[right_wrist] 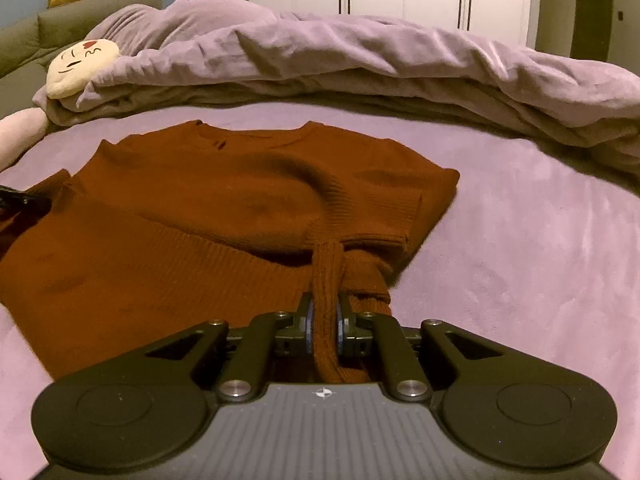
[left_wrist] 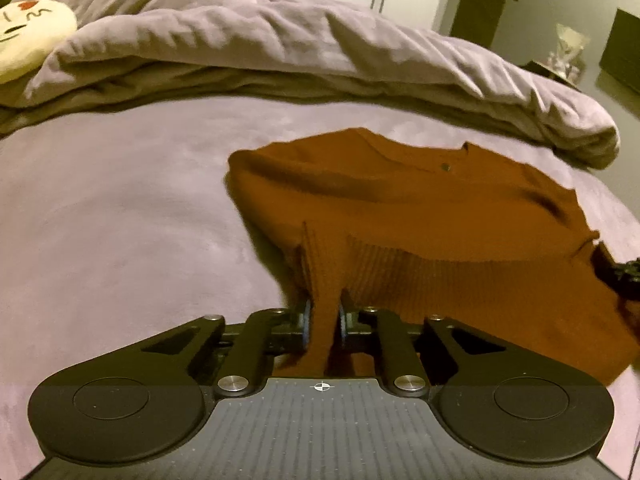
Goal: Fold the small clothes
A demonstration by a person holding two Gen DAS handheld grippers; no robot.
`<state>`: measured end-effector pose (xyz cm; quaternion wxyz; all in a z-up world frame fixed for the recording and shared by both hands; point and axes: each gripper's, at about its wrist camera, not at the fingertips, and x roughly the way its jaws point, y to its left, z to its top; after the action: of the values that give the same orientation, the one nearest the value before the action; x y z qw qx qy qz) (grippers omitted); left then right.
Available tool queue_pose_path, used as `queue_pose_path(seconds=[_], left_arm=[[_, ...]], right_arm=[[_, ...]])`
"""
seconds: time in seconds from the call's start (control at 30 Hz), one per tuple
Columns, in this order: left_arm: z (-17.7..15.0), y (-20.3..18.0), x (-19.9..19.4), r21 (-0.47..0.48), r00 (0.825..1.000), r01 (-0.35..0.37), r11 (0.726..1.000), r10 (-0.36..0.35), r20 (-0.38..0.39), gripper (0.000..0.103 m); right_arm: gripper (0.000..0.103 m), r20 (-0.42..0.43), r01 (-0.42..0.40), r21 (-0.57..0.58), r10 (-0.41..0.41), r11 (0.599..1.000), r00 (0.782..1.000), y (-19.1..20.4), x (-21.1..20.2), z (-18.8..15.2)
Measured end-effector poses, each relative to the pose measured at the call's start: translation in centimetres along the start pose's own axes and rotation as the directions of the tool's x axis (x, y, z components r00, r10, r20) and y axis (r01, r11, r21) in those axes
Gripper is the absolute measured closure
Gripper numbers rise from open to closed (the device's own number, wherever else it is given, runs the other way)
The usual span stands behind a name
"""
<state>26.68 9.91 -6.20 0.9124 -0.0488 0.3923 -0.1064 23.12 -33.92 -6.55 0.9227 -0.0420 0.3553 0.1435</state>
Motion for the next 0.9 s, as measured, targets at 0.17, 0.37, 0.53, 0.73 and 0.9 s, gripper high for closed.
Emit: queue_pose_path(seconds=[0.17,0.37,0.53,0.73,0.9], left_arm=[[1.1,-1.3,-2.3,0.038,0.999,0.001,0.999,-0.003,0.046,0.094],[5.0,-2.1,-4.5,0.054,0.988,-0.016,0.998,0.008,0.157,0.094],[8.7,-1.9,-2.6,0.060,0.973,-0.096,0.994,0.080,0.218,0.094],[10.0,-1.0,4.2,0.024,0.974,-0.177,0.984,0.172,0.149,0.094],[9.2,-0.2,8.4,0.044,0.975,-0.212,0.976,0.209,0.073,0.094]], right_arm=[[0.097,0.032,0.046,-0.069,-0.044,0.997,0.999,1.2,-0.9,0.2],[0.097,0.169,0.096,-0.059,-0.085,0.994,0.982,1.3,-4.1,3.3],[0.097,0.242,0.194,-0.038,-0.179,0.980,0.954,0.9,-3.0,6.9],[0.097,0.199,0.253,-0.010,-0.246,0.967,0.949,0.5,2.8,9.9],[0.097,0.113,0.300,-0.049,-0.294,0.953,0.949,0.6,7.9,10.3]])
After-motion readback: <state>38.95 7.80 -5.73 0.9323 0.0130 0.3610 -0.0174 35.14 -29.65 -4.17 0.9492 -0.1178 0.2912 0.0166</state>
